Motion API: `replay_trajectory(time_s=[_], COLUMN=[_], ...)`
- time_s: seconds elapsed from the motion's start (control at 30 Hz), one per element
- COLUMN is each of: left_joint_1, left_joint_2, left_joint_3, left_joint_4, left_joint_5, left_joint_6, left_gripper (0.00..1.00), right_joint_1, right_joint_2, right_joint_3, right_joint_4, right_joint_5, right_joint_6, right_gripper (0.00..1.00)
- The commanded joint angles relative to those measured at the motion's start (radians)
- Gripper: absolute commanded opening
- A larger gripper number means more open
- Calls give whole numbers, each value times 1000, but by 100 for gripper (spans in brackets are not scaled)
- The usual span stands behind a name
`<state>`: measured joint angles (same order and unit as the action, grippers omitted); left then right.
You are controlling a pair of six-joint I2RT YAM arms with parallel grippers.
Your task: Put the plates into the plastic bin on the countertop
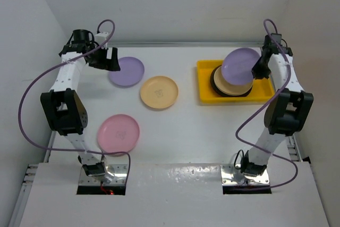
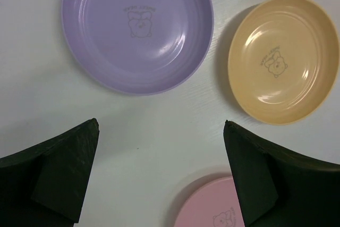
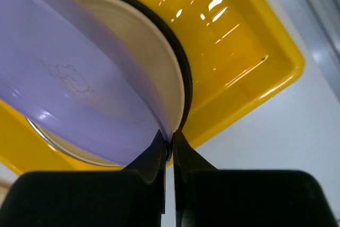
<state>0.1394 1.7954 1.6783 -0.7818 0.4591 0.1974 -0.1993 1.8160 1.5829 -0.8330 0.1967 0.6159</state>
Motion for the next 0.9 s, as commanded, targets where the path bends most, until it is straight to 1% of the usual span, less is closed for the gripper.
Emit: replay_trajectory(time_s=[0.0, 0.1, 0.23, 0.27, 0.3, 0.33, 0.4, 0.43, 0.47, 0.5, 0.53, 0.57, 0.6, 0.67, 0.7, 0.77, 0.8, 0.83, 0.87], left_joint_1=[9, 19, 28, 37, 37, 37, 37, 37, 37, 37, 37, 37, 37, 37, 37, 48, 58, 74, 84], left_joint_2=[-2, -2, -2, -2, -2, -11, -11, -11, -11, -21, -21, -21, -30, -39, -39, -48, -59, -71, -71], left_joint_3=[8, 8, -12, -12, -22, -22, -22, -22, -22, -22, -22, -22, -22, -22, -22, -32, -48, -58, -71], left_joint_4=[12, 12, 12, 12, 12, 12, 12, 12, 12, 12, 12, 12, 12, 12, 12, 12, 12, 12, 12], left_joint_5=[1, 1, 1, 1, 1, 10, 19, 32, 32, 32, 32, 41, 41, 41, 41, 30, 20, 19, 9], left_joint_6=[-16, -7, 4, 4, 4, 4, 4, 4, 4, 4, 4, 13, 13, 13, 13, 22, 31, 31, 31], left_gripper=[100, 100, 100, 100, 100, 100, 100, 100, 100, 100, 100, 100, 100, 100, 100, 100, 100, 100, 100], right_joint_1=[-1, -22, -19, -19, -22, -20, -19, -15, -5, 3, 17, 32, 38, 70, 136, 191, 258, 394, 437], right_joint_2=[63, 115, 120, 118, 109, 106, 95, 94, 94, 94, 97, 95, 100, 101, 97, 72, 66, 59, 63], right_joint_3=[71, 130, 100, 77, 60, 51, 43, 48, 81, 100, 115, 164, 179, 226, 258, 259, 232, 221, 212], right_joint_4=[-46, -78, -97, -94, -94, -87, -77, -77, -95, -103, -109, -132, -140, -164, -184, -176, -155, -115, -89], right_joint_5=[-117, -169, -181, -177, -158, -142, -109, -79, -36, -11, 38, 74, 87, 98, 99, 106, 104, 49, 12], right_joint_6=[18, 18, 16, 13, 18, 16, 5, -22, -34, -44, -53, -83, -91, -111, -120, -131, -130, -121, -111], right_gripper=[0, 0, 0, 1, 8, 32, 62, 74, 77, 77, 80, 80, 82, 82, 82, 82, 82, 82, 78])
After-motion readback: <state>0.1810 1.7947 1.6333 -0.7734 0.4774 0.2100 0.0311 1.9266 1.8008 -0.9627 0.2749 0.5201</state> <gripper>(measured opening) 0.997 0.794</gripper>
